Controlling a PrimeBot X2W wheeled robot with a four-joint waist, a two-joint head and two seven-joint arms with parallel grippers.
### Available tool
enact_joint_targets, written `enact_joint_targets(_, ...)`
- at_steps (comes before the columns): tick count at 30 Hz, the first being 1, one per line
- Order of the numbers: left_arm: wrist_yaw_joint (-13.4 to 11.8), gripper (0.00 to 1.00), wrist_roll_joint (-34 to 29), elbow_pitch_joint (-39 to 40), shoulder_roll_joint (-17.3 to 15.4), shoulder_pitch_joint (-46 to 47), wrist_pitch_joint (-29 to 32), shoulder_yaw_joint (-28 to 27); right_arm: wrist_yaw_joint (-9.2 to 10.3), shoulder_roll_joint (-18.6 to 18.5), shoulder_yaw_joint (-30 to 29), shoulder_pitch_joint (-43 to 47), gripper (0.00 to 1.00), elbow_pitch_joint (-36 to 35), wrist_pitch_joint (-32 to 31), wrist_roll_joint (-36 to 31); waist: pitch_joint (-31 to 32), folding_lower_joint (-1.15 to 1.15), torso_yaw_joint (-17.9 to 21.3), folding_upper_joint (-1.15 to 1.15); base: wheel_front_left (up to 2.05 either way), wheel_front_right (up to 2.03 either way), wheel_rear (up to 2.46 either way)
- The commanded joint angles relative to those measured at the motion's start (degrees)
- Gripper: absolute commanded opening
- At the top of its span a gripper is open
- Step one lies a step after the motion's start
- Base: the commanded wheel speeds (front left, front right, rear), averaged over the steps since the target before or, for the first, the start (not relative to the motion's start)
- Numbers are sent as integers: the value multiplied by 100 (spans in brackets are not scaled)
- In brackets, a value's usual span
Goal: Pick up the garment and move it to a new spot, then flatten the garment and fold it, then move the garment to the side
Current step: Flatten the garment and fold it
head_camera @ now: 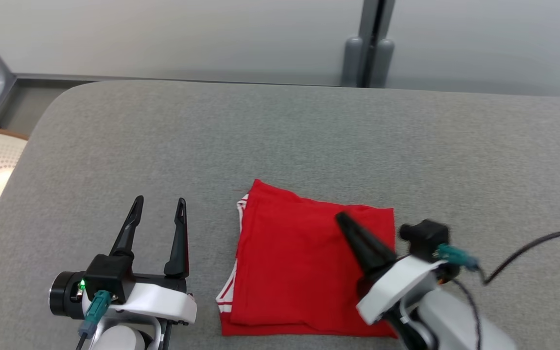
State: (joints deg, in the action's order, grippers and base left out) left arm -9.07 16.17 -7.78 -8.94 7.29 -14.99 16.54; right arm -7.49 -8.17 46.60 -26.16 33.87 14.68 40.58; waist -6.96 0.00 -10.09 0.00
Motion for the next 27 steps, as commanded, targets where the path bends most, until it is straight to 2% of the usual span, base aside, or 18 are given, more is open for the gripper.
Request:
enact_joint_targets(1, 31, 100, -33, 15, -49, -32, -22, -41, 0, -145, -289, 76, 84, -131, 54, -121, 78, 0, 190, 0, 0, 0, 0)
enact_joint_targets(2, 36, 100, -50, 31, -52, -53, -22, -44, 0, -218, -561, 140, 100, -258, 53, -223, 98, 0, 256, 0, 0, 0, 0)
enact_joint_targets(9, 14, 100, -84, 38, -97, -222, -21, -136, 0, -630, -2326, 955, 100, -1206, 50, -1281, 298, 0, 695, 0, 0, 0, 0)
enact_joint_targets(15, 34, 100, -98, -7, -201, -390, -22, -168, -1, -816, -3432, 1815, 100, -1923, -183, -1925, 504, 0, 967, 0, 0, 0, 0)
enact_joint_targets(20, 60, 100, -43, -27, -304, -604, -18, -195, 0, -728, -3909, 2528, 100, -2617, -609, -2205, 702, 0, 1063, 0, 0, 0, 0)
enact_joint_targets(27, -74, 100, 50, 29, -432, -1036, 67, -292, 0, -481, -4137, 3224, 100, -3370, -1035, -2402, 904, 0, 1090, 0, 0, 0, 0)
